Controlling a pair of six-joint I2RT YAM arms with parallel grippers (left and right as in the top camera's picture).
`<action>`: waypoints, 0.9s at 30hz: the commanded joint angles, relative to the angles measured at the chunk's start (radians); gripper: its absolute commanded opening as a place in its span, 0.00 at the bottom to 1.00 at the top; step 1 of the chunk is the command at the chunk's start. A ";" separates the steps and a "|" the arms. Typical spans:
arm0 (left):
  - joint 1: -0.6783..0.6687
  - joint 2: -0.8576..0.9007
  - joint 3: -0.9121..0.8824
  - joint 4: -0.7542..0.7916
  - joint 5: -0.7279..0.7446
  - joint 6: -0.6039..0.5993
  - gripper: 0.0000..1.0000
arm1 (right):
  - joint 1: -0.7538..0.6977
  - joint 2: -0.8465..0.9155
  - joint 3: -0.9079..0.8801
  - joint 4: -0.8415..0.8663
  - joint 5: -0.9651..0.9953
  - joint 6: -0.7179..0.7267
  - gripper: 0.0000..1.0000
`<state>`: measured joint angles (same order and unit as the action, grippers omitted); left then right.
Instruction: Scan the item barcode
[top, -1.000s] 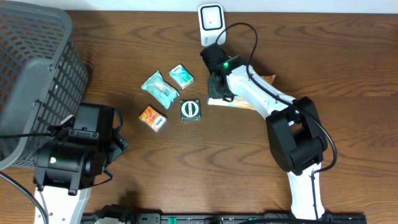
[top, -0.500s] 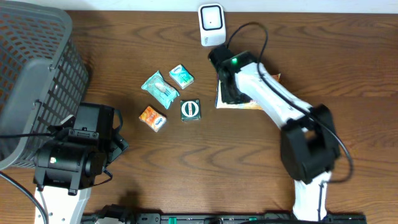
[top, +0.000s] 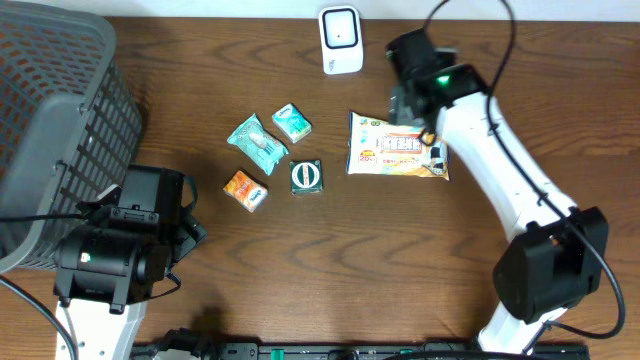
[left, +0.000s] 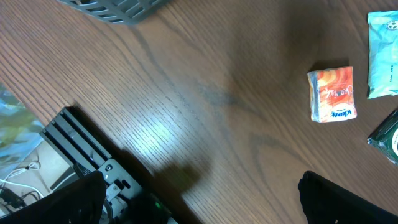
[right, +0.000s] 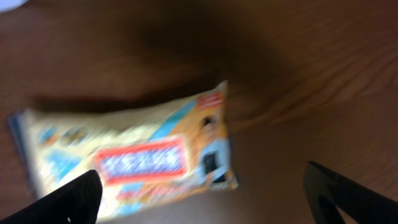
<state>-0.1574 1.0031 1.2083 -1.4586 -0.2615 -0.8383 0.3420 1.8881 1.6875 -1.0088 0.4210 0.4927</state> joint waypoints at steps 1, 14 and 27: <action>0.004 -0.005 0.019 -0.003 -0.016 -0.010 0.98 | -0.068 0.031 0.000 0.035 -0.026 -0.014 0.98; 0.004 -0.005 0.019 -0.003 -0.016 -0.009 0.98 | -0.247 0.216 -0.001 0.163 -0.332 -0.209 0.99; 0.004 -0.005 0.019 -0.003 -0.016 -0.009 0.98 | -0.237 0.262 -0.001 -0.155 -0.592 -0.289 0.96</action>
<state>-0.1574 1.0031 1.2083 -1.4586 -0.2611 -0.8383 0.0875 2.1532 1.6855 -1.1255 -0.0776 0.2260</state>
